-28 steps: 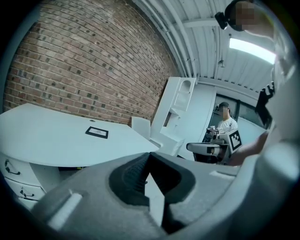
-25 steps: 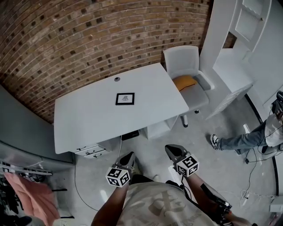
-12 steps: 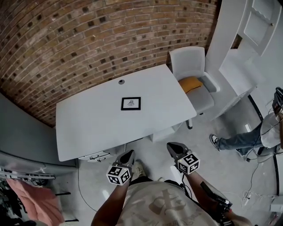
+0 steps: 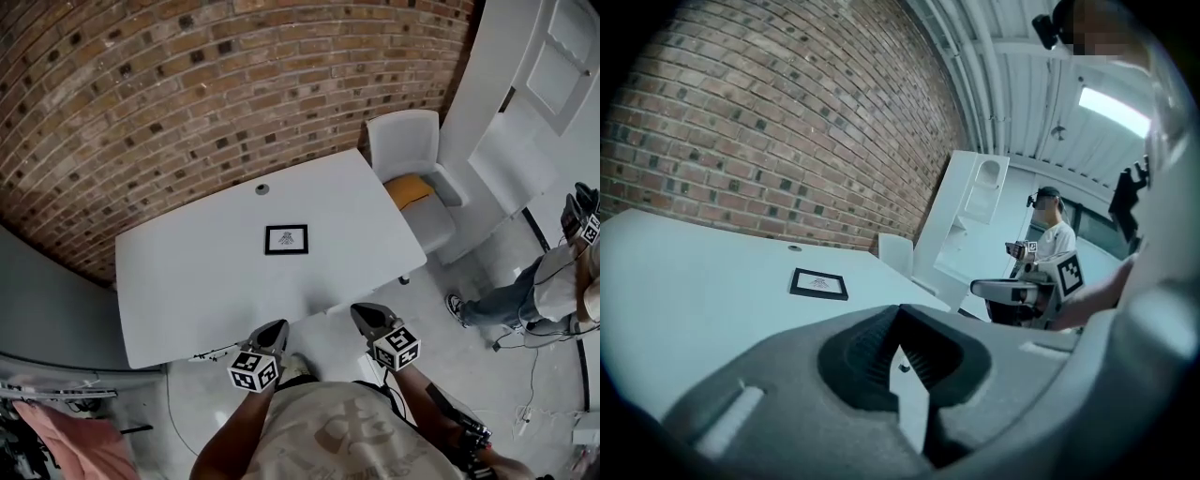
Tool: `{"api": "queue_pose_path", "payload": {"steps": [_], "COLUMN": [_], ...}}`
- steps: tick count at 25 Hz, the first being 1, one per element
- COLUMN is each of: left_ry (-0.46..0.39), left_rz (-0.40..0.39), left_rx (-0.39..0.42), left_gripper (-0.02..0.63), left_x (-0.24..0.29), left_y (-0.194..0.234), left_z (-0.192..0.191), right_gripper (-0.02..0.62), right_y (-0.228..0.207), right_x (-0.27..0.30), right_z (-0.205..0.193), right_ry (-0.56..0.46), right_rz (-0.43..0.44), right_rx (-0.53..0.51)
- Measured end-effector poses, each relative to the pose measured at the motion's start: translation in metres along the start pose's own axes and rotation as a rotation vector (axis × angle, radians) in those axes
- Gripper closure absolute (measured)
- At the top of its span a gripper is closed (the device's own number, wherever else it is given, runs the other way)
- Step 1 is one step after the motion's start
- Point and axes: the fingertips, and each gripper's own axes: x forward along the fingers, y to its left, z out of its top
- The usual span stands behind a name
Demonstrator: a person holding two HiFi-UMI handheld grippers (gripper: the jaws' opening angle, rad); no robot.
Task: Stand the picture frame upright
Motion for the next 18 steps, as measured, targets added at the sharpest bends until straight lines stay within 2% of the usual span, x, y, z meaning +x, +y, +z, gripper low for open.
{"api": "queue_pose_path", "payload": {"steps": [8, 18], "left_ry": [0.016, 0.01], "left_rz": [-0.041, -0.036], "left_rx": [0.008, 0.002], "left_gripper": [0.603, 0.603], "left_x": [0.008, 0.003], "left_y": [0.048, 0.086], "left_z": [0.02, 0.035], "right_gripper": [0.589, 0.588], "right_y": [-0.001, -0.011], "right_x": [0.039, 0.07], "right_z": [0.019, 0.026], "right_ry": [0.021, 0.085], "right_rz": [-0.025, -0.123], "right_rx": [0.034, -0.089]}}
